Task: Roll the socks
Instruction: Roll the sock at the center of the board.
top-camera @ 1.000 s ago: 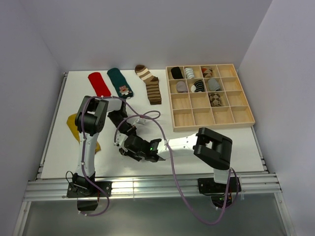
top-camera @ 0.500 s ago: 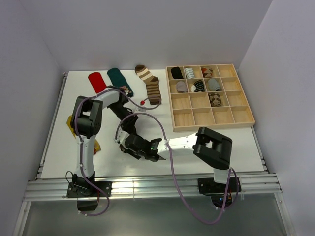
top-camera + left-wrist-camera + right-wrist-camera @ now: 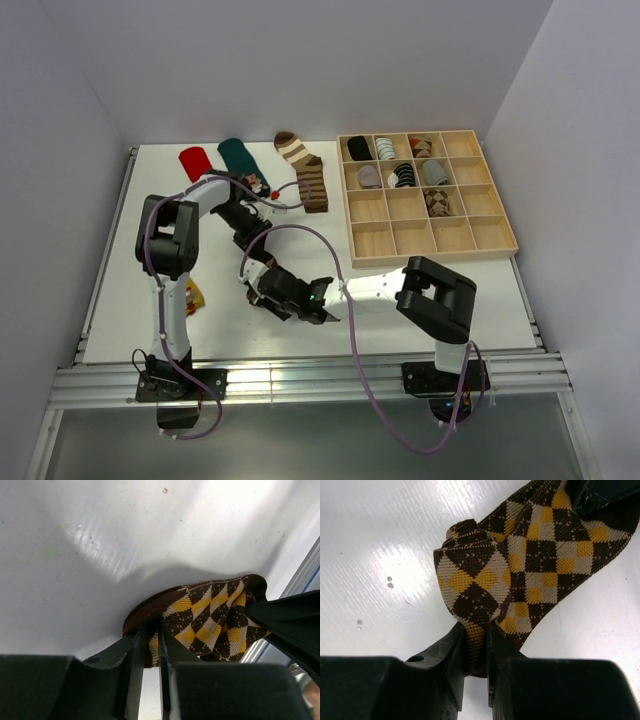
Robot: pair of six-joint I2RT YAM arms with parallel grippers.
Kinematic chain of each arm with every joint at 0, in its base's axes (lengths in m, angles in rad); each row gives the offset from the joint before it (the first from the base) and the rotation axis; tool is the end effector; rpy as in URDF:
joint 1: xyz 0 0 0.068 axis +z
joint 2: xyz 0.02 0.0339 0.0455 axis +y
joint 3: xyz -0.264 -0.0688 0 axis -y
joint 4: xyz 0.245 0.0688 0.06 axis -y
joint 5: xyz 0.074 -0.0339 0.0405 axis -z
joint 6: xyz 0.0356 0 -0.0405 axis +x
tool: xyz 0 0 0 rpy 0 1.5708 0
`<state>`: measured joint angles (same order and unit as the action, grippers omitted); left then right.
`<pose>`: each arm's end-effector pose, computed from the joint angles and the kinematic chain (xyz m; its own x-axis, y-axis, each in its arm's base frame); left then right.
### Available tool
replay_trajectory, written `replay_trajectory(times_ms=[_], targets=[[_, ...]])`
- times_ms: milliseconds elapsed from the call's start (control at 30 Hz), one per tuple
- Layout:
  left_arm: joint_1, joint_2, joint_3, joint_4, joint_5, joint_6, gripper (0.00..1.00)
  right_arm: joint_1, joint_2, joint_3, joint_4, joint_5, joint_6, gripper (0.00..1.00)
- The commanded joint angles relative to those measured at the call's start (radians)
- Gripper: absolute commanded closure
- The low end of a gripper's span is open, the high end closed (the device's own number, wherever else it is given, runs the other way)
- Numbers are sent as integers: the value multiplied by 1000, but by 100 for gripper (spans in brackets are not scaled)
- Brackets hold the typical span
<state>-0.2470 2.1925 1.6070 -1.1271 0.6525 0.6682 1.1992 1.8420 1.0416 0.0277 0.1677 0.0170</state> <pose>0.3793 -0.1179 0.1415 -0.6847 0.6803 -0.2615 0.6819 0.4713 -0.5594 0.1444 0.3543 0.1577 -0.2683 -0.6424 -0.7179 -0.8708 0.4804 -0.1043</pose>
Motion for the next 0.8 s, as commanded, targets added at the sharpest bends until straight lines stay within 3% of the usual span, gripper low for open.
replay_trajectory(times_ms=[0,167,433,567,767], targets=[[-30,65,28,67,-88,-56,79,-27,-24,-20,-143,-31,-6,100],[-89,82,79,111,-106,-108,81,-53,-32,66,-270,-201,-68,99],[-150,78,139,173,-117,-179,80,-213,81,198,-425,-554,-81,100],[-153,47,139,207,-97,-191,71,-297,152,222,-452,-634,-49,100],[-158,9,195,199,-41,-203,60,-329,246,242,-463,-675,-19,100]])
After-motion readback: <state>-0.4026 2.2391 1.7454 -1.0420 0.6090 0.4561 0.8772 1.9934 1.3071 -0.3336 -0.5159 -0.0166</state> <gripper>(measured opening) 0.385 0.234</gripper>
